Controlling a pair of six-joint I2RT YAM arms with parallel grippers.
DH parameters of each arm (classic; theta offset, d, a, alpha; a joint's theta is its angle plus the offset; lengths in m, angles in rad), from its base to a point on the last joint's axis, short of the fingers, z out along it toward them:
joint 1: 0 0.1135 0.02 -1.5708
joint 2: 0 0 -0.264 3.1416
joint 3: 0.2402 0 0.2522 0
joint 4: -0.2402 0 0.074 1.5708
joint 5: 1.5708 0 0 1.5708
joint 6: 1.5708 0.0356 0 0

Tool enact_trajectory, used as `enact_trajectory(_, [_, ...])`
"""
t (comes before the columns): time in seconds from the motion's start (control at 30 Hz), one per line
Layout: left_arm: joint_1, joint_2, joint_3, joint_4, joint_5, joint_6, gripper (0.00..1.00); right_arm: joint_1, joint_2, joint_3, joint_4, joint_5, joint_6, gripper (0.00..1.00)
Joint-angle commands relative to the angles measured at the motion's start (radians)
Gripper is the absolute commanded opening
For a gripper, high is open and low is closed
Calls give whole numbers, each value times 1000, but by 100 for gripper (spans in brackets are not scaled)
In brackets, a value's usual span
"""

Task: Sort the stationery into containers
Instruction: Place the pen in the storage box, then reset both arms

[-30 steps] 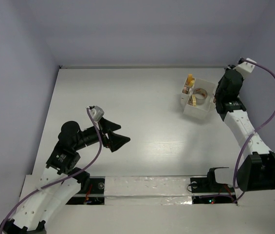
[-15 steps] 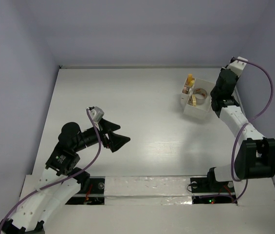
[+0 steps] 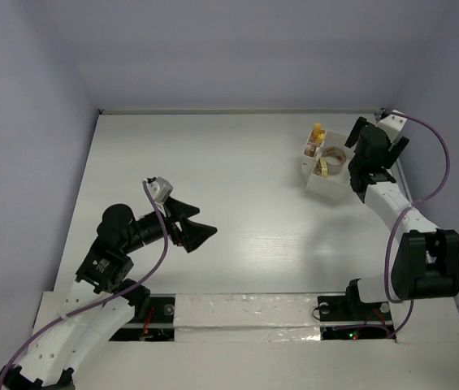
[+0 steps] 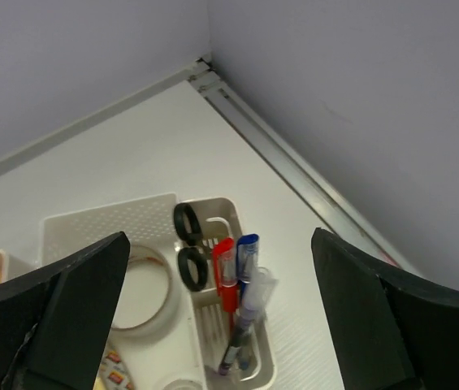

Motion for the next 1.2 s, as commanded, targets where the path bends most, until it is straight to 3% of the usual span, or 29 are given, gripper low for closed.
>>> enact_trajectory(0.0, [7,-4,8,17,-13,13,99,-2,-83,85,-53,-71,82,100])
enact_trajectory(0.2, [45,9,8,20,-21,15,99,-2,-212,164,-213,-215,186,100])
enact_trajectory(0.4, [108,9,20,23,-23,27,99,-2,-385,158,-375,-629,311,100])
enact_trajectory(0.43, [117,9,24,22,-27,38,99,-2,-413,138,-357,-789,330,100])
enact_trajectory(0.53, [128,-2,43,17,-73,56,99,-2,-526,12,-212,-1071,422,100])
enact_trajectory(0.63, [128,-7,66,11,-148,66,99,-2,-603,-95,-115,-1184,523,100])
enact_trajectory(0.83, [128,4,181,20,-254,55,99,-2,-761,-109,-168,-1237,527,100])
enact_trajectory(1.0, [128,7,267,55,-316,32,99,-2,-894,-36,-267,-1192,464,100])
enact_trajectory(1.17, [128,-19,253,110,-336,3,99,-2,-936,-36,-337,-1140,409,100])
